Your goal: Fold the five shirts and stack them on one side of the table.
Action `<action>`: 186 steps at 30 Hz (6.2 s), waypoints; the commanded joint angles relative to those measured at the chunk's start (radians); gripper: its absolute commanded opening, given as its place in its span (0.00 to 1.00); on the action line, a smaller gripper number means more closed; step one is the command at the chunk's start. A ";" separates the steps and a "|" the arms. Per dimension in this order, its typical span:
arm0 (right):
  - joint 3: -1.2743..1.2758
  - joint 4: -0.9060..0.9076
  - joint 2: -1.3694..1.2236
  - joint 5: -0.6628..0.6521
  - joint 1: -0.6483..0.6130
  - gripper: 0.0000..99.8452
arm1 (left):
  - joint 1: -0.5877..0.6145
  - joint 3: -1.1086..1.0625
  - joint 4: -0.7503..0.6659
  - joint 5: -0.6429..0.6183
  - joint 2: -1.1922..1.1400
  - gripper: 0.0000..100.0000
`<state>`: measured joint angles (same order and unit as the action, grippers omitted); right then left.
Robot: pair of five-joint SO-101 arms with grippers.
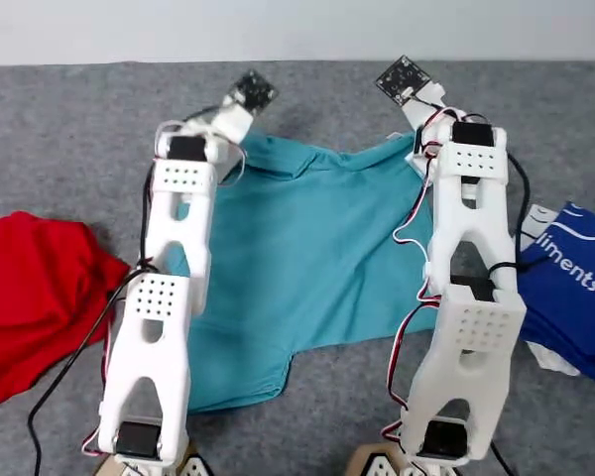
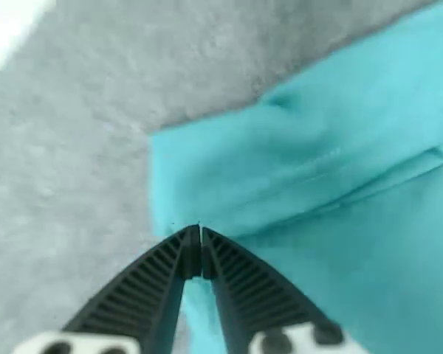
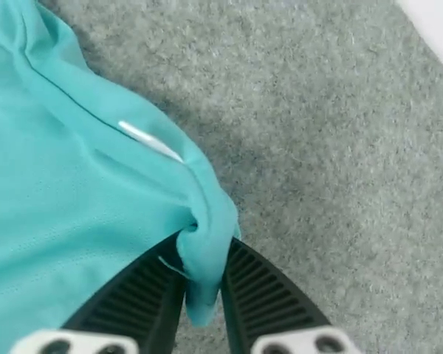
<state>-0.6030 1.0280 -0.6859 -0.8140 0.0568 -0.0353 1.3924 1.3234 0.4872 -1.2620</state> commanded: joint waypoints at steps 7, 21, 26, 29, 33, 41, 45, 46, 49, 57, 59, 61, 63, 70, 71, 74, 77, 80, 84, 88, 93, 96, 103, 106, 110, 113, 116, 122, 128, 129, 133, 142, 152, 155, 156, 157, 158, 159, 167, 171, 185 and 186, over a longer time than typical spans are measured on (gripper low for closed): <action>-0.064 0.059 0.087 0.012 -0.015 0.01 | -0.018 0.047 0.183 0.029 0.253 0.00; -0.061 0.068 0.030 0.011 -0.024 0.01 | -0.011 0.044 -0.141 -0.077 -0.044 0.11; -0.061 0.067 0.027 0.011 -0.024 0.01 | -0.017 0.041 -0.215 -0.026 -0.152 0.06; -0.061 0.067 0.027 0.011 -0.024 0.01 | -0.014 0.045 -0.229 0.066 -0.190 0.00; -0.061 0.067 0.027 0.011 -0.024 0.01 | -0.015 0.047 -0.176 0.114 -0.144 0.00; -0.068 0.076 0.061 0.012 -0.024 0.01 | -0.035 0.047 -0.026 0.114 0.127 0.00; -0.069 0.110 0.105 0.012 -0.025 0.01 | -0.057 0.047 0.077 0.114 0.259 0.00; -0.069 0.124 0.117 0.012 -0.025 0.01 | -0.064 0.047 0.104 0.114 0.285 0.00; -0.069 0.183 0.150 0.008 -0.033 0.01 | -0.075 0.045 0.207 0.133 0.339 0.00; -0.069 0.363 0.225 -0.011 -0.036 0.01 | -0.037 0.008 0.436 0.207 0.453 0.00; -0.069 0.423 0.246 -0.034 -0.036 0.01 | -0.026 -0.042 0.436 0.207 0.514 0.00; -0.069 0.467 0.269 -0.038 -0.036 0.01 | -0.026 -0.142 0.436 0.207 0.592 0.00; -0.069 0.507 0.294 -0.043 -0.035 0.01 | -0.028 -0.283 0.436 0.212 0.700 0.00; -0.069 0.664 0.383 -0.044 -0.028 0.01 | -0.068 -0.900 0.434 0.241 1.143 0.00; -0.069 0.691 0.394 -0.044 -0.027 0.01 | -0.077 -0.981 0.434 0.241 1.208 0.00; -0.066 0.763 0.423 -0.044 -0.025 0.01 | -0.089 -1.191 0.434 0.241 1.395 0.00; -0.041 0.766 0.469 -0.052 -0.002 0.01 | -0.087 -1.366 0.434 0.241 1.567 0.00; 0.041 0.768 0.527 -0.132 0.007 0.01 | -0.086 -1.531 0.436 0.241 1.715 0.00; 0.213 0.766 0.657 -0.150 0.007 0.01 | -0.089 -1.699 0.436 0.233 1.869 0.00; 0.397 0.766 0.797 -0.149 0.005 0.01 | -0.091 -1.813 0.437 0.186 1.975 0.00; 0.624 0.757 0.955 -0.147 0.005 0.01 | -0.091 -1.940 0.439 0.137 2.064 0.00; 0.773 0.699 1.038 -0.150 0.008 0.01 | -0.092 -2.025 0.439 0.120 2.108 0.00; 1.091 0.501 1.188 -0.219 0.070 0.01 | -0.084 -2.083 0.439 0.121 2.143 0.00; 1.168 0.429 1.213 -0.256 0.107 0.01 | -0.086 -2.091 0.439 0.123 2.142 0.00; 1.200 0.375 1.214 -0.270 0.127 0.01 | -0.092 -2.098 0.439 0.126 2.148 0.00; 1.198 0.358 1.214 -0.269 0.128 0.01 | -0.092 -2.097 0.436 0.127 2.150 0.00; 1.195 0.364 1.224 -0.267 0.128 0.02 | -0.084 -2.091 0.436 0.126 2.151 0.01; 1.152 0.432 1.274 -0.196 0.150 0.18 | -0.083 -2.074 0.434 0.074 2.205 0.12; 1.115 0.444 1.374 -0.109 0.156 0.25 | -0.084 -2.041 0.433 0.009 2.311 0.17; 1.111 0.441 1.379 -0.097 0.156 0.25 | -0.084 -2.041 0.427 -0.003 2.311 0.17; 1.109 0.369 1.377 -0.012 0.154 0.25 | -0.041 -2.048 0.295 -0.114 2.311 0.14; 1.065 0.298 1.207 0.209 0.074 0.10 | 0.035 -1.983 0.028 -0.124 1.969 0.00; 0.956 0.334 0.974 0.302 0.042 0.01 | 0.035 -1.590 0.044 -0.123 1.320 0.05; 0.910 0.340 0.926 0.354 0.044 0.05 | 0.035 -1.501 0.046 -0.126 1.162 0.12; 0.899 0.340 0.911 0.374 0.044 0.07 | 0.035 -1.475 0.048 -0.126 1.114 0.14; 0.891 0.340 0.898 0.390 0.044 0.11 | 0.035 -1.449 0.057 -0.124 1.076 0.14; 0.885 0.340 0.888 0.407 0.044 0.14 | 0.034 -1.419 0.071 -0.121 1.034 0.14; 0.879 0.340 0.878 0.425 0.044 0.17 | 0.032 -1.392 0.081 -0.121 0.999 0.14; 0.868 0.340 0.831 0.470 0.042 0.21 | 0.034 -1.193 0.124 -0.120 0.707 0.14; 0.867 0.332 0.831 0.468 0.039 0.21 | 0.037 -1.072 0.176 -0.124 0.565 0.14; 0.867 0.228 0.765 0.471 -0.018 0.21 | 0.170 -0.601 0.427 -0.126 0.232 0.01; 0.865 0.226 0.737 0.471 -0.030 0.21 | 0.166 -0.584 0.428 -0.126 0.222 0.01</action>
<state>0.3191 1.2720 0.0844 -0.3537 0.0598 0.0844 0.7449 1.7361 0.3705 -0.9858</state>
